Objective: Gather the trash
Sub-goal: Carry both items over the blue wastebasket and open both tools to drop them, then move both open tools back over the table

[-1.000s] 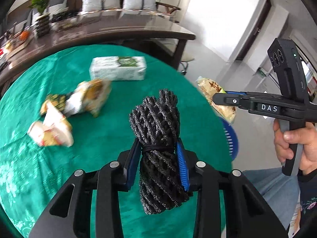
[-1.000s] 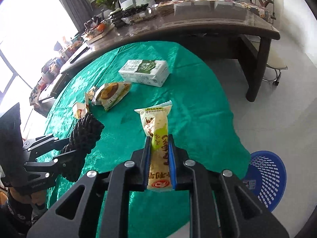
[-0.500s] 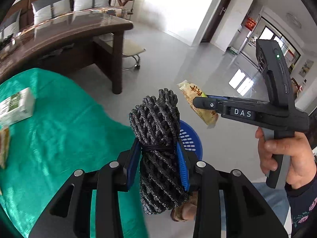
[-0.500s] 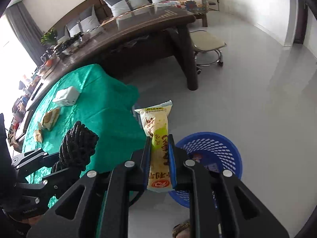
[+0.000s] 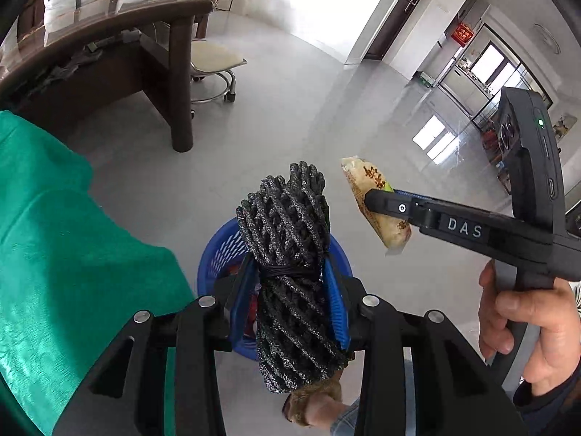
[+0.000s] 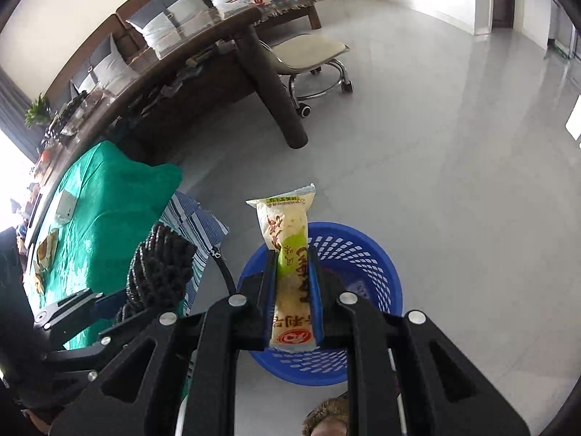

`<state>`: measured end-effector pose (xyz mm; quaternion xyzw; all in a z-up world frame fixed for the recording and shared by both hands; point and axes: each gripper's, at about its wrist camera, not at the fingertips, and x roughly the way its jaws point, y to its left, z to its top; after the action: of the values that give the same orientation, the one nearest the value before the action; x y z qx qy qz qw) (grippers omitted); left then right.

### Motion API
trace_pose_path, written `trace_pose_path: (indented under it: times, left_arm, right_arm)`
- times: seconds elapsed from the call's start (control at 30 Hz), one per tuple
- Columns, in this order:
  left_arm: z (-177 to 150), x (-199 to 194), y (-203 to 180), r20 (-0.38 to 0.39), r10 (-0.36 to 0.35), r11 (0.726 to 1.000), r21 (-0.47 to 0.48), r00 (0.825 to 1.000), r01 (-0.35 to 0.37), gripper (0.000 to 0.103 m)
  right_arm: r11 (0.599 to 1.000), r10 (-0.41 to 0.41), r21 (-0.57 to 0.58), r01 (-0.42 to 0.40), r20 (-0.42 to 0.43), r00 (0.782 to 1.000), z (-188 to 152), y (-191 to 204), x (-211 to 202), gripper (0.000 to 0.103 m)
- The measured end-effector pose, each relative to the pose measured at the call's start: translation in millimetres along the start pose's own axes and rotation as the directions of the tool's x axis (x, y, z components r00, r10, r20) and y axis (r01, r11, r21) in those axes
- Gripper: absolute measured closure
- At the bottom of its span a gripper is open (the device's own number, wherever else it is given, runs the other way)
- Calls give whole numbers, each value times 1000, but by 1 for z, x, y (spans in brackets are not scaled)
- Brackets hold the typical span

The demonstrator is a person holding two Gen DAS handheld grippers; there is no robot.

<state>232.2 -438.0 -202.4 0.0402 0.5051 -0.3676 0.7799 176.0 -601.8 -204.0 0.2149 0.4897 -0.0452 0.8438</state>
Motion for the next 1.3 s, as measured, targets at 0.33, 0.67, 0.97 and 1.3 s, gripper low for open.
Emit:
trace_pose_path:
  times: [0.33,0.67,0.97,1.3]
  left_arm:
    - [7,33,5,-15,-12,999,-52,1000,11,64]
    - [8,57,0,-37,-7,999,-38,999,5,42]
    - [9,36,1,13,38,999,-27,999,-37,23]
    - [-46,-98,12,191,134,986,74,972,-150,6]
  right_arm:
    - [998,17,58,-15,-24,1000,2,-24,11,88]
    - [996,29,89,-25,-50,998,2,-33,21,84]
    - [991,32,133,-32,2,999,6,-41,10,50]
    - [987,-158,20,157,168,973,10,1,-25,18]
